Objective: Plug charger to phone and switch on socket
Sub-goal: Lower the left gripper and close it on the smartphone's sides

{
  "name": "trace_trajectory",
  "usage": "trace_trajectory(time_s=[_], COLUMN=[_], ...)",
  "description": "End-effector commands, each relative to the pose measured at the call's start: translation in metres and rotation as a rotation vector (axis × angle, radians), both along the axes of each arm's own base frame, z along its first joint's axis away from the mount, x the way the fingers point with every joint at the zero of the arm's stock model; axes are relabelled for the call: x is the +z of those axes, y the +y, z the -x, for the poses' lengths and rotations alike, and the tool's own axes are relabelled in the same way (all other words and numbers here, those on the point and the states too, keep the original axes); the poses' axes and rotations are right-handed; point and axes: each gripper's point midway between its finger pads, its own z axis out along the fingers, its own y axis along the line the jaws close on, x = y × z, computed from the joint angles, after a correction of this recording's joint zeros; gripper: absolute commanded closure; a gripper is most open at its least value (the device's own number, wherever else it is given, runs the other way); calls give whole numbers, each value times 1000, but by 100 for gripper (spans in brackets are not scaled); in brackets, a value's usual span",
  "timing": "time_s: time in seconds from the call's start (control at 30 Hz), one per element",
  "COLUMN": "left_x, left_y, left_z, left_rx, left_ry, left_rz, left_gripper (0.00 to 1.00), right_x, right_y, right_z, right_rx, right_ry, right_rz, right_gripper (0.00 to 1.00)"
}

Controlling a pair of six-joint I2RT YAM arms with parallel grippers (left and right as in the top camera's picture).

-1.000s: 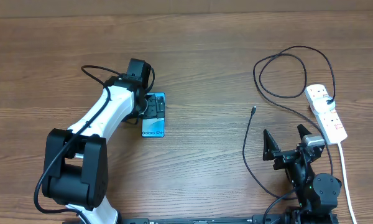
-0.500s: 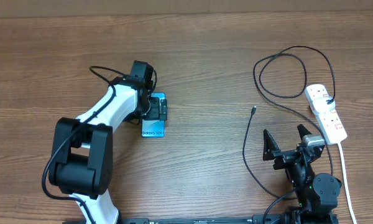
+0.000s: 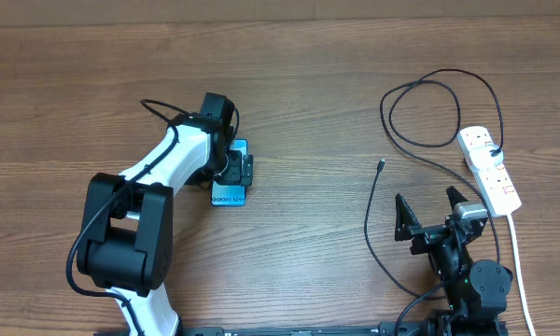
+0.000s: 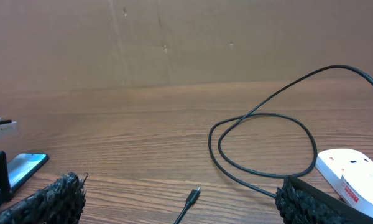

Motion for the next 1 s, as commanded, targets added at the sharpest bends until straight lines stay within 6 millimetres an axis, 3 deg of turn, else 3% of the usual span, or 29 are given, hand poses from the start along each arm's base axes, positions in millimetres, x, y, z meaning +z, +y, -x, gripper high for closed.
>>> trace_trajectory(time_s=[0.0, 0.13, 0.47, 0.67, 0.8, 0.97], left_x=[-17, -17, -17, -17, -17, -15], left_y=[-5, -4, -5, -7, -7, -20], left_z=[19, 20, 16, 10, 12, 17], left_rx=[-28, -28, -28, 4, 136, 168], left_ry=[93, 97, 81, 60, 76, 110], left_rz=[14, 11, 15, 24, 28, 98], left_gripper=[0, 1, 19, 15, 18, 20], right_x=[6, 6, 6, 6, 6, 6], right_y=[0, 0, 0, 0, 0, 0], right_z=[1, 1, 1, 1, 1, 1], right_rx=[1, 1, 1, 1, 1, 1], right_ry=[-15, -15, -15, -15, -15, -15], right_rz=[5, 5, 5, 5, 5, 5], right_gripper=[0, 0, 0, 0, 0, 0])
